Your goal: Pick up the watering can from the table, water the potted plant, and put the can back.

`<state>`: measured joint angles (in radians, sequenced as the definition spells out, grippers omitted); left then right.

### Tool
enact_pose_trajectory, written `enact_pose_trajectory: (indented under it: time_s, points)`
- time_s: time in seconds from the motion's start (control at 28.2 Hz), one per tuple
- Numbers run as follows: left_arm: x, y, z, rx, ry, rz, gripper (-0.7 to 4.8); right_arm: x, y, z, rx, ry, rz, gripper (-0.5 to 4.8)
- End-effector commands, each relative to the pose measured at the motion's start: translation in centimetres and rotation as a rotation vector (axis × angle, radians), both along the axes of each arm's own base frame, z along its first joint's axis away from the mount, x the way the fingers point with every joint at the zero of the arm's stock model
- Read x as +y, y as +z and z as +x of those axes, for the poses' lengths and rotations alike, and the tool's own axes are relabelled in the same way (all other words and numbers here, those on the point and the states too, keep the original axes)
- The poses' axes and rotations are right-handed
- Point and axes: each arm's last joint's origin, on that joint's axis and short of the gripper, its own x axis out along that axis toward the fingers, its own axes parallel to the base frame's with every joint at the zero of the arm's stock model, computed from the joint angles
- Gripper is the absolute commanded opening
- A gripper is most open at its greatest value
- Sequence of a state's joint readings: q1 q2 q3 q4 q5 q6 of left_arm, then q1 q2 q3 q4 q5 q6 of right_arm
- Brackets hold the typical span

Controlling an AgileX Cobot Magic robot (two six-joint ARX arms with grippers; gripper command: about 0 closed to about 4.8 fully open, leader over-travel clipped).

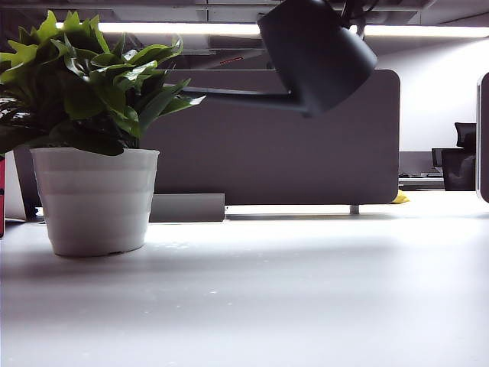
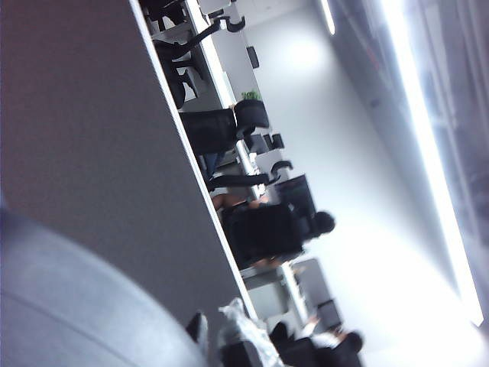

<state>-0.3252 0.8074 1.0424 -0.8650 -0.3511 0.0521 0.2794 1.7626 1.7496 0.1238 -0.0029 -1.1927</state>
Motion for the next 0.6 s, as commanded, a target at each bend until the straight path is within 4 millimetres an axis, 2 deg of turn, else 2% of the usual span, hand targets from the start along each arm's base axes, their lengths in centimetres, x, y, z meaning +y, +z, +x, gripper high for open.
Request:
enact_pose_trajectory:
  time_s: [0.04, 0.18, 0.25, 0.39, 0.43, 0.53, 0.6]
  points:
    - [0.0, 0.2, 0.0, -0.013, -0.002, -0.003, -0.06, -0.7, 3.8, -2.2, -0.131, 0.024, 0.174, -0.05]
    - [-0.1, 0.3, 0.0, -0.018, -0.009, -0.011, -0.06, -0.9, 4.0, -2.8, -0.080, 0.025, 0.220, -0.05]
    - [-0.1, 0.4, 0.1, -0.026, -0.024, -0.026, -0.06, -1.1, 4.2, -3.1, -0.040, 0.031, 0.301, -0.06]
    - [-0.3, 0.6, 0.0, -0.048, -0.073, -0.067, -0.06, -2.6, 4.9, -4.0, 0.079, 0.060, 0.646, -0.06]
    - [-0.3, 0.7, 0.0, -0.053, -0.084, -0.077, -0.06, -2.8, 4.9, -4.3, 0.105, 0.064, 0.685, -0.06]
    - [-0.4, 0.8, -0.1, -0.059, -0.119, -0.100, -0.06, -4.0, 5.0, -5.4, 0.130, 0.041, 0.732, -0.06]
    - [-0.5, 0.9, -0.2, -0.055, -0.149, -0.119, -0.06, -4.5, 4.9, -6.9, 0.122, 0.040, 0.745, -0.06]
